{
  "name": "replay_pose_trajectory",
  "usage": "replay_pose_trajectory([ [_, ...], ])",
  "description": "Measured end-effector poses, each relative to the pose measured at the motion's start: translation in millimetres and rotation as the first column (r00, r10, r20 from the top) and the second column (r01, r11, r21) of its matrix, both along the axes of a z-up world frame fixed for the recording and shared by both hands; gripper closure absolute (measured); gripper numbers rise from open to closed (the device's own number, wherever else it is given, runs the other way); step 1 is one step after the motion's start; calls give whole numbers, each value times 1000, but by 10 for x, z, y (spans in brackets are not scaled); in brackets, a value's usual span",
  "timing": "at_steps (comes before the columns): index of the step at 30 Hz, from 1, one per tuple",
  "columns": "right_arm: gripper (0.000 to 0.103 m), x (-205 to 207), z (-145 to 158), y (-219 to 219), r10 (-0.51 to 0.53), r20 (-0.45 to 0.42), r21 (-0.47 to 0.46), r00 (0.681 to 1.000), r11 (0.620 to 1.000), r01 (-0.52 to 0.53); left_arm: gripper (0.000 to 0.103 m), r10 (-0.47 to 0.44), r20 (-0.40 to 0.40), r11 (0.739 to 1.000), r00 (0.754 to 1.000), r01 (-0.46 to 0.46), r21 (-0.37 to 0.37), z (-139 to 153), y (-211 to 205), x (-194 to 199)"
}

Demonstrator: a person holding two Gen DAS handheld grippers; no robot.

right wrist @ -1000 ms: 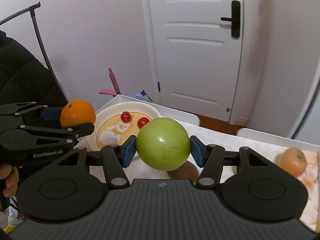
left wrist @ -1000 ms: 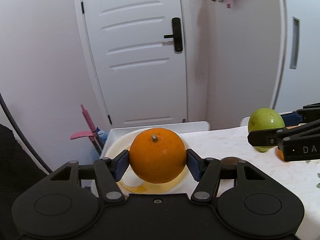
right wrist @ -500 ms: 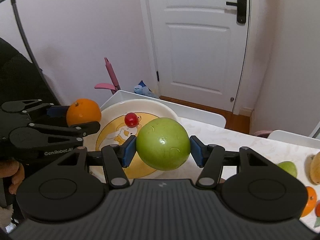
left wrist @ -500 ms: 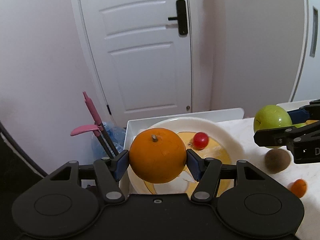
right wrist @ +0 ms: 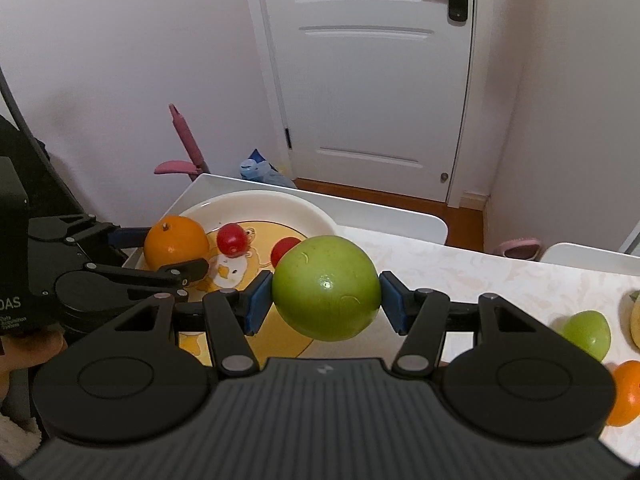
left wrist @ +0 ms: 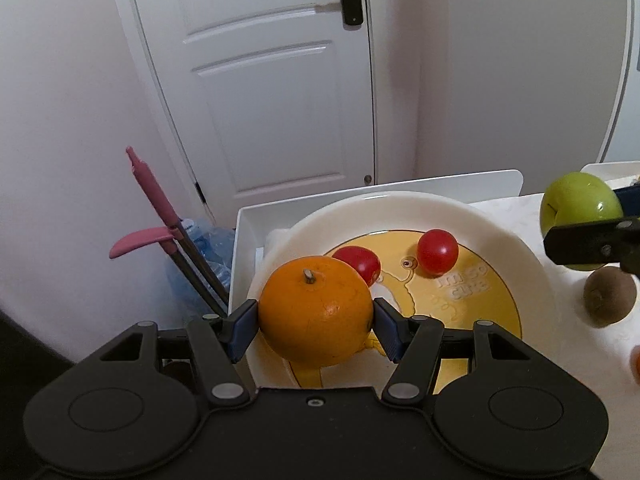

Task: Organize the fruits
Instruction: 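Lower the orange into the bowl with the left gripper while the right gripper places the apple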

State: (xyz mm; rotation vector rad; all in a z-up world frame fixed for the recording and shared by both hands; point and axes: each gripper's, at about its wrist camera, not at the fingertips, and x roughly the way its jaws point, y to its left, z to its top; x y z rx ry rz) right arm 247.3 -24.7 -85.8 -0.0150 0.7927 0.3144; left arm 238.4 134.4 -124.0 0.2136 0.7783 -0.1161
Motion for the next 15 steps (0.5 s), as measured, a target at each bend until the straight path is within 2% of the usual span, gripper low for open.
replay_pose_trajectory([
  [4,31,6,5,-19,-4,-1,-1,1000,1000,4,37,-3,-5,1000,1000,3,-6,-10,-8,55],
  [5,31,9,8,-23,-3,-1,-1,1000,1000,3,32,-7,7,1000,1000,7,-14,6,-10,40],
  [6,31,10,13,-23,-1,0,-1,1000,1000,1,17,-8,25,1000,1000,8,-14,30,-11,22],
  [8,31,15,17,-22,5,2,0,1000,1000,-5,3,-3,67,1000,998,3,-3,89,-21,-22],
  [15,31,52,80,-23,51,10,-3,999,999,-51,1,12,69,1000,998,-13,5,201,-6,-206],
])
